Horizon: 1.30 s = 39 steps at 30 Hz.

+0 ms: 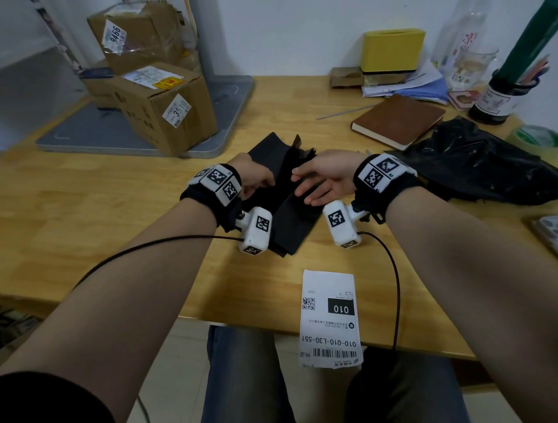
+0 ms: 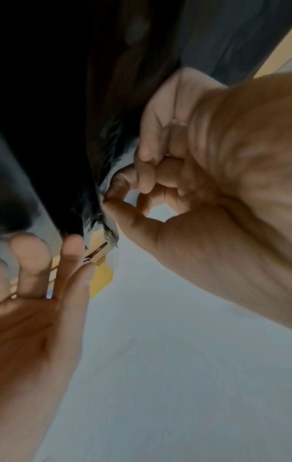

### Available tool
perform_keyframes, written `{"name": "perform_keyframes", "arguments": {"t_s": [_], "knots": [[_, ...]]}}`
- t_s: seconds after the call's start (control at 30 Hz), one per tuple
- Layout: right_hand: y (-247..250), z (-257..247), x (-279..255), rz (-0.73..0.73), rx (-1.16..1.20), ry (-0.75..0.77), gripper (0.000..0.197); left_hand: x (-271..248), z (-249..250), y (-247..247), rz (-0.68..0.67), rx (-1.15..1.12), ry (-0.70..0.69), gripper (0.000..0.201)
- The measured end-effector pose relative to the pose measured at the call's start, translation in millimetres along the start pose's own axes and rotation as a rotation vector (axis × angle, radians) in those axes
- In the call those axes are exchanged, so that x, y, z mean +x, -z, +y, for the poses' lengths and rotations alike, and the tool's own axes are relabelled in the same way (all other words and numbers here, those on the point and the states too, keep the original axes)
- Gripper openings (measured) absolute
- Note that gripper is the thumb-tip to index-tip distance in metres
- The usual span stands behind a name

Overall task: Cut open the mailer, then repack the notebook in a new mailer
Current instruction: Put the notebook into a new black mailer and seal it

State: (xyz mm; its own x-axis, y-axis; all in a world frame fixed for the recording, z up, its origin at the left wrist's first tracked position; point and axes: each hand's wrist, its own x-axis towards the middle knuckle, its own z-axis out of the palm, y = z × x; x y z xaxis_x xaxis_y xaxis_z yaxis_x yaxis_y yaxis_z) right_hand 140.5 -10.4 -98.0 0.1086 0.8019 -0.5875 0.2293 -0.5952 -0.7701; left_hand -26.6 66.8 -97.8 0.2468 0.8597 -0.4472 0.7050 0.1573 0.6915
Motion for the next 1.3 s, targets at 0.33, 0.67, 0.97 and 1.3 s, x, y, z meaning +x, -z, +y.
{"name": "perform_keyframes", "arguments": {"t_s": [0.33, 0.67, 0.97, 1.3], "knots": [[-8.2, -17.6, 13.6, 0.007, -0.011, 0.029, 0.053, -2.4, -3.1, 11.8, -0.086, -0.125, 0.062, 0.019], [-5.4, -14.8, 37.3, 0.109, 0.039, 0.053, 0.01, -0.1, -0.4, 10.9, -0.121, -0.164, 0.058, 0.013], [-2.9, -21.6, 45.7, 0.157, 0.059, 0.21, 0.017, 11.4, 21.6, 16.6, -0.084, -0.204, -0.06, 0.014], [-3.1, -16.3, 53.0, -0.016, 0.097, 0.265, 0.009, 26.8, 13.5, 11.5, -0.184, -0.256, -0.093, 0.038]]}}
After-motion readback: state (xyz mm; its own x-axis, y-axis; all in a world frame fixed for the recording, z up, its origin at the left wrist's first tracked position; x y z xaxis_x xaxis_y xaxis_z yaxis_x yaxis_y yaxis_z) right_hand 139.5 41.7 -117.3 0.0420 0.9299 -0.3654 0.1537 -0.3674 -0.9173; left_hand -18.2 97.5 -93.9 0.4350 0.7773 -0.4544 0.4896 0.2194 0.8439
